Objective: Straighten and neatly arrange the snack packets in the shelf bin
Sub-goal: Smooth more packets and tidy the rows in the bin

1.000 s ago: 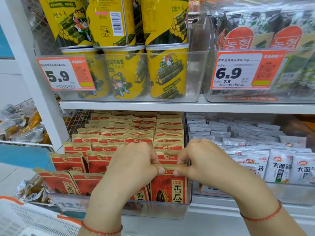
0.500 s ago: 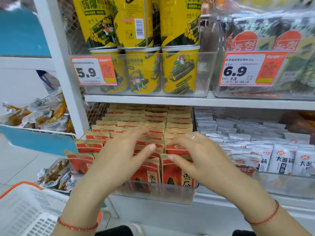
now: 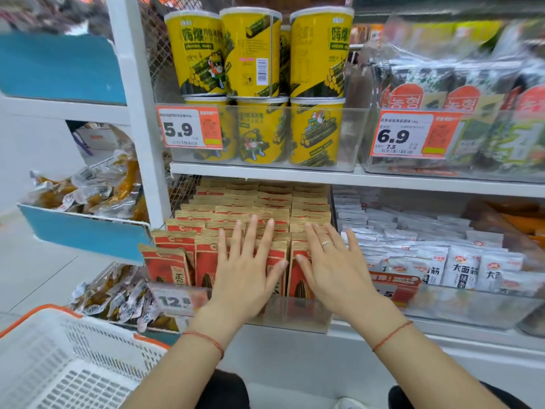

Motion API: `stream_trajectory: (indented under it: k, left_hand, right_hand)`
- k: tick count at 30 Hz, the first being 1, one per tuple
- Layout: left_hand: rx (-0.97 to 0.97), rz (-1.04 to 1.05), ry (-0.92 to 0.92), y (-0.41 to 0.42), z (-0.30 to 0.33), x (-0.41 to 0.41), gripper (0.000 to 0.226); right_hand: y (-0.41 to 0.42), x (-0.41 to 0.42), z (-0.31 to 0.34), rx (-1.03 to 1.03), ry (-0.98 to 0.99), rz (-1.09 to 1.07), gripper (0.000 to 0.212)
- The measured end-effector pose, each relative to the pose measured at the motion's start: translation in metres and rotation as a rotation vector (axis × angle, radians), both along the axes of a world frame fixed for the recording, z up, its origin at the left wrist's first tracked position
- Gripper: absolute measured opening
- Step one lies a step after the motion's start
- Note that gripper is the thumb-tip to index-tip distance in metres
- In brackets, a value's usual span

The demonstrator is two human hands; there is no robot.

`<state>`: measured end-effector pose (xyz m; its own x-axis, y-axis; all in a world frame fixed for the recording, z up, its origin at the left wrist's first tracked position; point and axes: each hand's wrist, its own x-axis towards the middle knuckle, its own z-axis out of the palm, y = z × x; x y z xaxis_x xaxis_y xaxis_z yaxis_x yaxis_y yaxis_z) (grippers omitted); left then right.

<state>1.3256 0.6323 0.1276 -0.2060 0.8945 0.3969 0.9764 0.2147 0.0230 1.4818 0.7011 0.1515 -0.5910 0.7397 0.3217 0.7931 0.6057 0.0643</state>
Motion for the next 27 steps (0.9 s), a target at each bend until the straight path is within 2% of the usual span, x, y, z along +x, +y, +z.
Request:
stream_trajectory:
  k: [2,7,10,15,18,23,27]
  left_hand:
    - [0.018,-0.005,0.016,0.002,-0.002,0.0,0.067]
    - [0.037,-0.034,0.041,-0.006,-0.003,-0.005,0.065]
    - [0.152,-0.076,0.051,-0.017,-0.001,-0.012,0.065]
    - [0.397,0.107,-0.149,-0.064,-0.013,-0.046,0.065]
    - [0.328,0.22,-0.241,-0.076,-0.033,-0.072,0.065]
    - [0.186,0.252,-0.159,-0.063,-0.037,-0.091,0.068]
    - [0.223,0.206,-0.194,-0.059,-0.037,-0.09,0.067]
  right_hand:
    - [0.003,-0.006,-0.002,-0.004,-0.016,0.038,0.075]
    - [-0.001,-0.009,-0.004,0.0,-0.011,0.059,0.066]
    - [-0.01,-0.005,-0.005,0.096,0.077,0.074,0.068]
    - [-0.034,0.01,-0.021,0.227,0.217,0.176,0.061]
    - [-0.037,0.011,-0.041,0.256,0.17,0.215,0.06]
    - [-0.025,-0.002,-0.048,0.239,0.105,0.132,0.064]
    - [-0.03,-0.007,-0.048,0.226,0.224,0.165,0.065]
